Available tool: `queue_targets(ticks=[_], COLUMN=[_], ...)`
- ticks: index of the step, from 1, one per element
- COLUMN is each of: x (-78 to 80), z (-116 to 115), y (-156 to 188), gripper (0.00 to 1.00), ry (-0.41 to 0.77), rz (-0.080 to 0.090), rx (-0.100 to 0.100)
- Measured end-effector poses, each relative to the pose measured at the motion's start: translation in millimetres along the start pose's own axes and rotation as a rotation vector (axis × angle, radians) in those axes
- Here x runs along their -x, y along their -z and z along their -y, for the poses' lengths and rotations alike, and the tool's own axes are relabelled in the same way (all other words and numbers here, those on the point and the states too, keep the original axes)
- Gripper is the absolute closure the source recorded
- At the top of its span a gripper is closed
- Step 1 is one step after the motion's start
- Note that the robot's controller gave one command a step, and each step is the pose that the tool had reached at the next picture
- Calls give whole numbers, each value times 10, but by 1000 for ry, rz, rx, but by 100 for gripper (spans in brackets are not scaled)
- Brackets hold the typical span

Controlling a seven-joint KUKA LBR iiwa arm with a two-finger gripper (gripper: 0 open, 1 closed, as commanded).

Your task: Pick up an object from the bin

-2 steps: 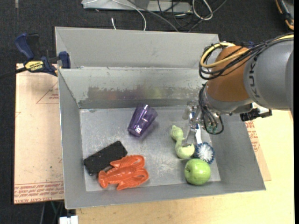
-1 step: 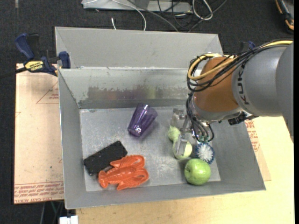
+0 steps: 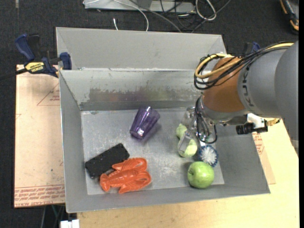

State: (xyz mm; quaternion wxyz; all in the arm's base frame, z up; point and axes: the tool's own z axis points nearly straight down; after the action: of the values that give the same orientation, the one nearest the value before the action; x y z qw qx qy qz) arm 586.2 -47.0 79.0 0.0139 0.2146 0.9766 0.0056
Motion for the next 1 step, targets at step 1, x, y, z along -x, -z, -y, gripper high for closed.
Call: queue_targets(ticks=[1], x=[-379], z=[88], y=[352], gripper=[0], ry=[261], rz=[-14], rx=[-1])
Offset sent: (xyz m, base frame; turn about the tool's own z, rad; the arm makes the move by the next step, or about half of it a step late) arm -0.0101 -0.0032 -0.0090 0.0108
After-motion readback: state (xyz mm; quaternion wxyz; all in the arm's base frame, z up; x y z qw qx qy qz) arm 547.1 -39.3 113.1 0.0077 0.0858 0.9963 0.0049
